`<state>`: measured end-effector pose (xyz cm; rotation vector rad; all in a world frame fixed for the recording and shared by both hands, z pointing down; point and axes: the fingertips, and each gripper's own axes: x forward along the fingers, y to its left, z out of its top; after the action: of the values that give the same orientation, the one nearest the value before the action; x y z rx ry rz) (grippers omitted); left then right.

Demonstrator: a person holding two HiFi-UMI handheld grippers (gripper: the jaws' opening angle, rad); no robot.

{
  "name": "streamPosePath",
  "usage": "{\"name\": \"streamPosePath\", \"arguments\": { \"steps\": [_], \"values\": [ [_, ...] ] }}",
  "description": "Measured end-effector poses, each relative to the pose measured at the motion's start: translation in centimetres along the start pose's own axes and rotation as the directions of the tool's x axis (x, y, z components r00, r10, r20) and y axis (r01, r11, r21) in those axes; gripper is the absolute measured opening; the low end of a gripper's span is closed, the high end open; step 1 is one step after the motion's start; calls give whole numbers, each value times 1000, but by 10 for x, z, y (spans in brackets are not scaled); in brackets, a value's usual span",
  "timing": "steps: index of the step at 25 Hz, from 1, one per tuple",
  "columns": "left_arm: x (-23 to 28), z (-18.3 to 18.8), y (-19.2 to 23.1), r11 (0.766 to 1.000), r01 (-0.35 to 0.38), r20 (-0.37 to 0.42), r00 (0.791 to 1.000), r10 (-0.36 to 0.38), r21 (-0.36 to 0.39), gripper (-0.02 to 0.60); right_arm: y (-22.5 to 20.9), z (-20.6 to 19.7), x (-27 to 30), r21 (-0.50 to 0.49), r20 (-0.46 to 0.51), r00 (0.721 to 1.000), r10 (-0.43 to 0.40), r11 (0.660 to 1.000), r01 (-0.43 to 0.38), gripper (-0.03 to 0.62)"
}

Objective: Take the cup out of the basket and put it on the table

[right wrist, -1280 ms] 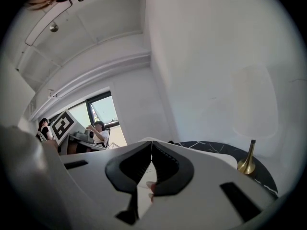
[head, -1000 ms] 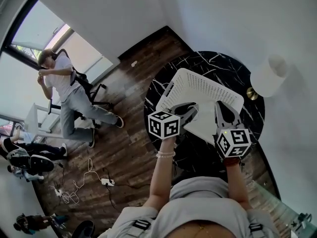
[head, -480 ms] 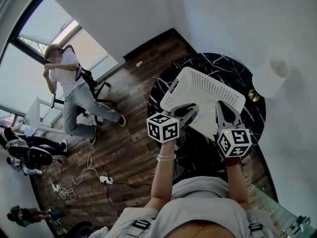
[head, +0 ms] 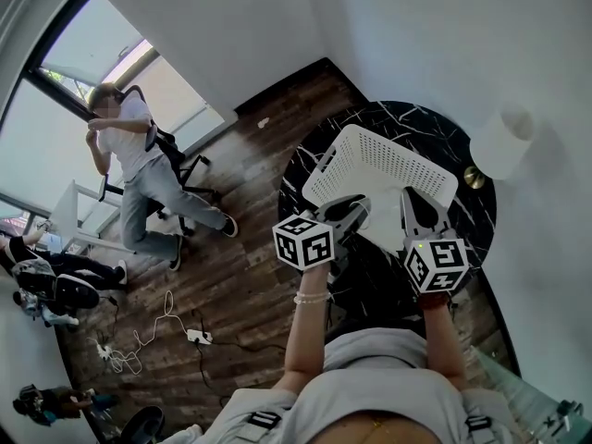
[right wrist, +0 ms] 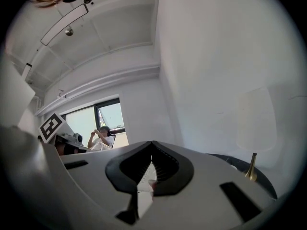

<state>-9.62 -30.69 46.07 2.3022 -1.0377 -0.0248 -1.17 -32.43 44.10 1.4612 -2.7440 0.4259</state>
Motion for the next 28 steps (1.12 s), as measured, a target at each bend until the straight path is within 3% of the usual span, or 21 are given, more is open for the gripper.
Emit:
{"name": "streamPosePath", "arguments": {
  "steps": [28],
  "values": [
    [-17,3,3,1000,-15,20,1000,15,6,55,20,-1,9,-49,-21,999,41,998,-42,9]
  ]
}}
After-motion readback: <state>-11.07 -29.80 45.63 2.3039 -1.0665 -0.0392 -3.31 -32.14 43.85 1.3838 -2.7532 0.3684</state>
